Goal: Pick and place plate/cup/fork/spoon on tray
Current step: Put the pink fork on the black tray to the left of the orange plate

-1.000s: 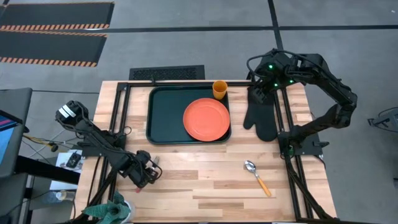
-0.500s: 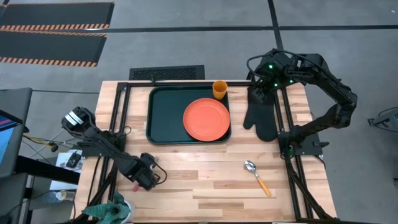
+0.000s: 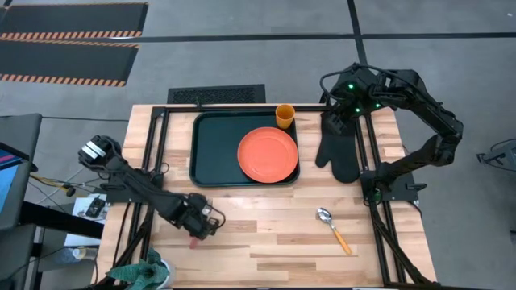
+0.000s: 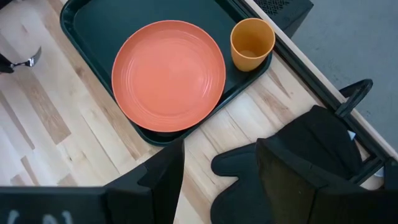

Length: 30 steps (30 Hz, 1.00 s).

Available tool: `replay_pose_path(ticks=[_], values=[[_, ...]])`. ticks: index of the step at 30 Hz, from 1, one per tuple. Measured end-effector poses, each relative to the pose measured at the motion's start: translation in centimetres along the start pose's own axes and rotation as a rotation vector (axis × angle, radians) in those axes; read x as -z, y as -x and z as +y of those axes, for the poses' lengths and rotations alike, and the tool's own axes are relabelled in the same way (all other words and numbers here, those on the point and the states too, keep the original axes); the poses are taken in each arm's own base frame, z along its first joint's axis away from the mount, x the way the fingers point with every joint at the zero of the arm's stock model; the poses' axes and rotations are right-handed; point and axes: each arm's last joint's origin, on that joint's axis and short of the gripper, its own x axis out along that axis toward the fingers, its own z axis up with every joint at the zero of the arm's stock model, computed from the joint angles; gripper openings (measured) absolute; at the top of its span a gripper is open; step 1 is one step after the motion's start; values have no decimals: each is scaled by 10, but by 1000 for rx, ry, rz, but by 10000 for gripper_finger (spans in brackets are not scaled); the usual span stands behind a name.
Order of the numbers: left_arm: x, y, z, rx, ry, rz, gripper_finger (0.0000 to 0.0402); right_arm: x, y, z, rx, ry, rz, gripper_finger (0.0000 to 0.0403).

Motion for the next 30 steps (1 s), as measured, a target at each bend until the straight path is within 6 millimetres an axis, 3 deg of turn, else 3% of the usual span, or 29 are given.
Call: replay_pose_path(ticks=[6, 13, 24, 30], values=[[-31, 29, -26, 44, 88, -90, 24, 0, 0, 0, 1, 37, 1, 221], [-94, 52, -37, 16, 202, -254, 25, 0, 0, -1, 25, 82, -6, 221], [-220, 54, 6, -108, 213, -331, 29, 0, 0, -1, 26, 105, -6, 221], [-252, 41, 31, -122, 264, -331, 29, 0, 0, -1, 26, 92, -7, 221]])
